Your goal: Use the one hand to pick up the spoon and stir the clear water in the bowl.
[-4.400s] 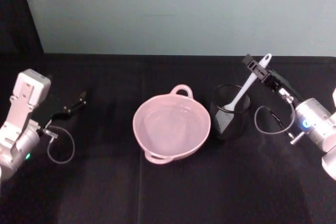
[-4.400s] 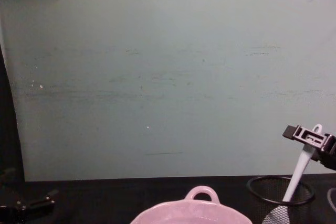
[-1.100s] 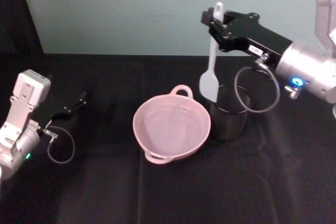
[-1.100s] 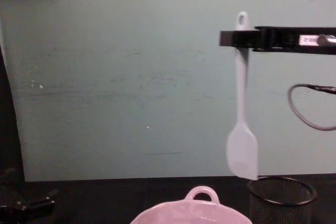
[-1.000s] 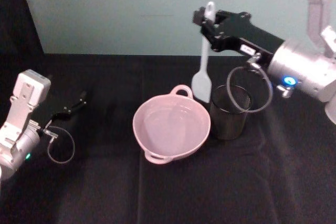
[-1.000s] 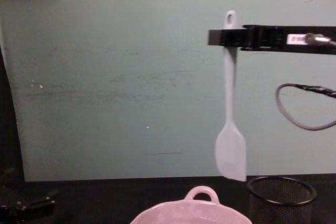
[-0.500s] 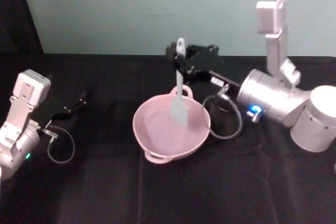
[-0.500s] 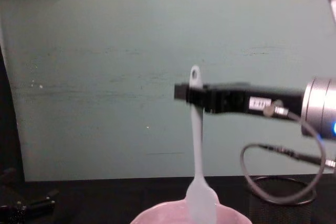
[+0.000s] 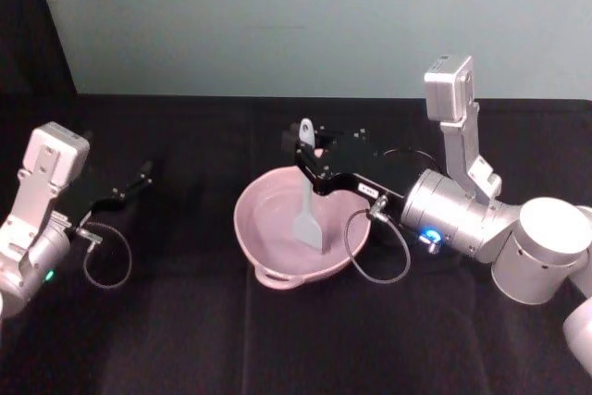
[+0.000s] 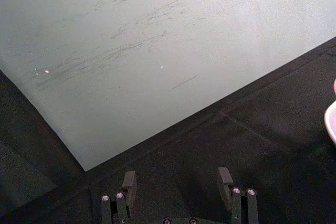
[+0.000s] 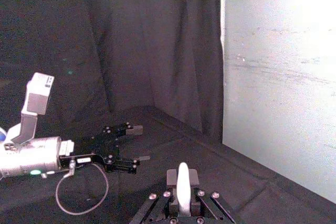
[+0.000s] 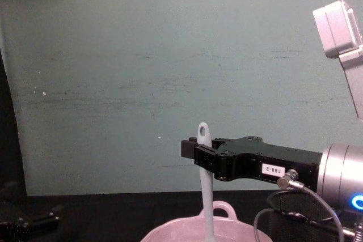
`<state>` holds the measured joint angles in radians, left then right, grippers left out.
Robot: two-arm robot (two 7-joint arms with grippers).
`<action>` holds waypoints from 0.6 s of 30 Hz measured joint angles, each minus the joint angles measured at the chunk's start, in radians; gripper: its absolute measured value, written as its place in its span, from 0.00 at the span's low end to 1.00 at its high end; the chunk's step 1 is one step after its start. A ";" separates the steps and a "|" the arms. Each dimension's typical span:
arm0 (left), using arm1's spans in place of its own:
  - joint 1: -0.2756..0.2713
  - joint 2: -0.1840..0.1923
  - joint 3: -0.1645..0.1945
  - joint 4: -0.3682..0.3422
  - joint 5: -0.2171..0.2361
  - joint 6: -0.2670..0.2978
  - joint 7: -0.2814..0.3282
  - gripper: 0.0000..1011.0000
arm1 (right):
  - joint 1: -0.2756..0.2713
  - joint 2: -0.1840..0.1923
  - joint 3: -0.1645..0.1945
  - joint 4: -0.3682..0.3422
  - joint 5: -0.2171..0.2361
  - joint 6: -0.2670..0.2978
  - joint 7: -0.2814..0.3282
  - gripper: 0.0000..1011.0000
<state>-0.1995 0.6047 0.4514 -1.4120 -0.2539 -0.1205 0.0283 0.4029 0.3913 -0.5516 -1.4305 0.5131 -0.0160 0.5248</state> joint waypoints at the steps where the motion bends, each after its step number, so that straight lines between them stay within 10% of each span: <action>1: 0.000 0.000 0.000 0.000 0.000 0.000 0.000 1.00 | -0.002 -0.002 0.002 0.002 -0.001 -0.002 0.001 0.11; 18: 0.000 0.000 0.000 0.000 0.000 0.000 0.000 1.00 | 0.040 -0.106 0.012 0.111 0.003 -0.027 0.020 0.11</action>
<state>-0.1996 0.6047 0.4513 -1.4120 -0.2539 -0.1205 0.0283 0.4428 0.2856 -0.5396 -1.3196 0.5163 -0.0428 0.5447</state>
